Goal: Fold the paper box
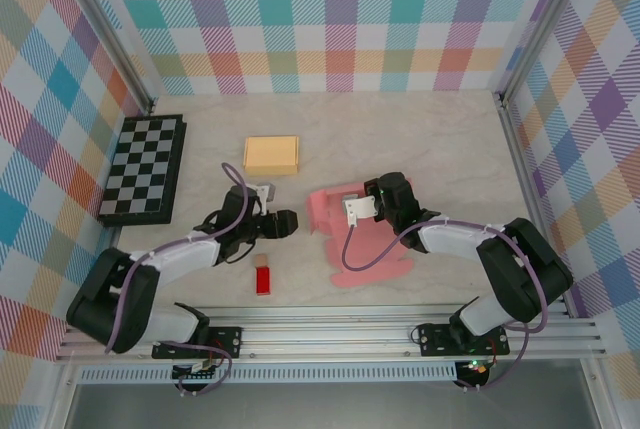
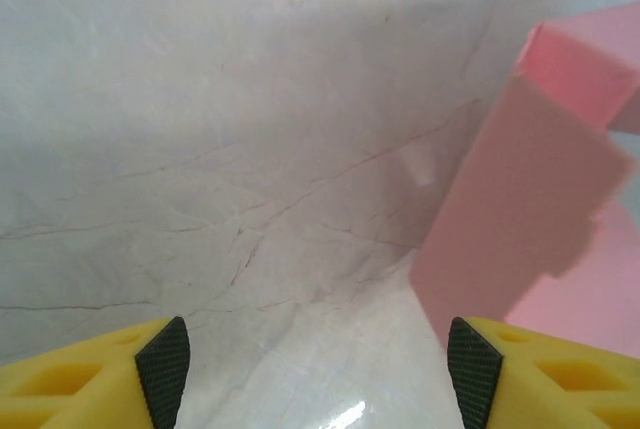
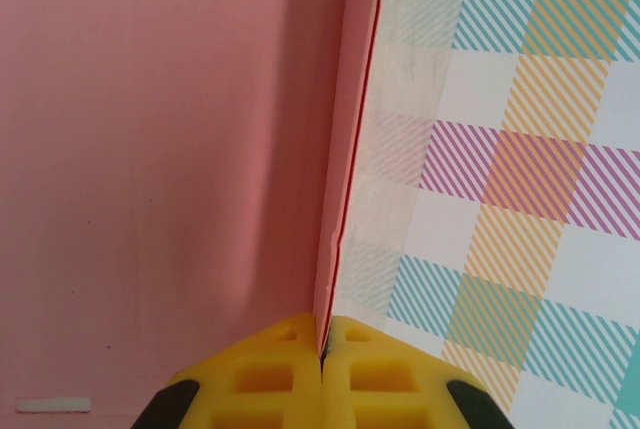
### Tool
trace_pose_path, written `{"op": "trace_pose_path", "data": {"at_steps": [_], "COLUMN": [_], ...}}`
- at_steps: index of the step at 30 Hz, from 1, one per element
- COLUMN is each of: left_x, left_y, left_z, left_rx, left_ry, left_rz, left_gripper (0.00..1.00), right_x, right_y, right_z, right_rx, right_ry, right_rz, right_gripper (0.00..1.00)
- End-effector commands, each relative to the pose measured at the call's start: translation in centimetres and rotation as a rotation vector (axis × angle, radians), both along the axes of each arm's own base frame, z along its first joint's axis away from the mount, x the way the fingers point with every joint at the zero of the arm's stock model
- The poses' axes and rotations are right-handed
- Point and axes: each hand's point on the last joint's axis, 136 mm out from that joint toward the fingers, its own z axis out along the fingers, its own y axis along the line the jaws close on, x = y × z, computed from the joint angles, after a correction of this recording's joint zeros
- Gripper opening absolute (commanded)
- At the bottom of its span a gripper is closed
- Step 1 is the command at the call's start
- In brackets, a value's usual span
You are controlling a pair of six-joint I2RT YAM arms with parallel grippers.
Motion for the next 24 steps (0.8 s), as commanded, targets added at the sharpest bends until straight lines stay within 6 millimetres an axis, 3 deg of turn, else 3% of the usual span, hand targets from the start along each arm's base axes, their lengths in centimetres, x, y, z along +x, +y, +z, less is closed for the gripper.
{"op": "trace_pose_path", "data": {"at_steps": [1,11,24], "left_x": [1.4,2.5,1.8], "left_y": [-1.7,-6.2,-9.0], "left_z": [1.2,1.4,1.8], "left_rx": [-0.035,-0.104,-0.139], "left_ry": [-0.052,-0.074,-0.08], "left_rz": [-0.074,-0.247,-0.312], "left_gripper": [0.69,0.66,0.65], "right_x": [-0.5,-0.6,-0.7], "right_y": [0.0,-0.1,0.0], "right_z": [-0.3,-0.5,-0.7], "right_rx": [-0.01,-0.02,-0.031], "right_ry": [0.019,0.009,0.004], "right_rz": [0.002,0.007,0.012], "right_gripper": [0.0,0.0,0.0]}}
